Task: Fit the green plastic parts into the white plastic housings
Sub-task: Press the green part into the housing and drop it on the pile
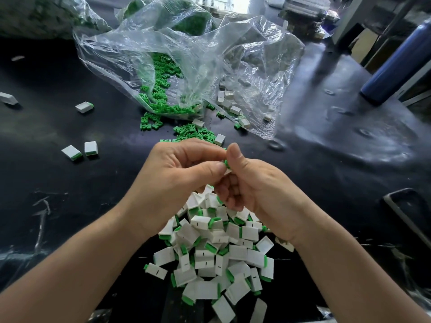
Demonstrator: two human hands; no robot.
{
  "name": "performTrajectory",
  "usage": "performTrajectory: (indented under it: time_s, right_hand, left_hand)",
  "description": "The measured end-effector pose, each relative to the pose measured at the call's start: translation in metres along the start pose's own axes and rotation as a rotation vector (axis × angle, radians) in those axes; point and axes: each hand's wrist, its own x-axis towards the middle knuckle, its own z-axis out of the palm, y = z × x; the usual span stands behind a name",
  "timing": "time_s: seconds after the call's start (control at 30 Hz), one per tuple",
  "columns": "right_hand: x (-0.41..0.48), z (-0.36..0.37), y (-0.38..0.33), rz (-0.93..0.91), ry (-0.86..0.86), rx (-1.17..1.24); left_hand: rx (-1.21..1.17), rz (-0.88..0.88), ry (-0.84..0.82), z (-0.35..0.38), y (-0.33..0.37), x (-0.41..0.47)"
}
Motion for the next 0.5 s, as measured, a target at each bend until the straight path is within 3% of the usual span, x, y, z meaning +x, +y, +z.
performTrajectory:
  time_s: [0.33, 0.5]
  right_hand:
    - [-0.0029, -0.0036, -0.0023, -0.002, -0.025, 0.006]
    - [-0.0029, -0.0005, -0.0008, -0.027, 0.013, -0.106]
  left_hand:
    - [-0.029, -0.059, 0.001, -0.0018, 0.0018, 0.0012]
    - [-0.003, -0.079, 0.025, -0.0001, 0.0042, -0.0006]
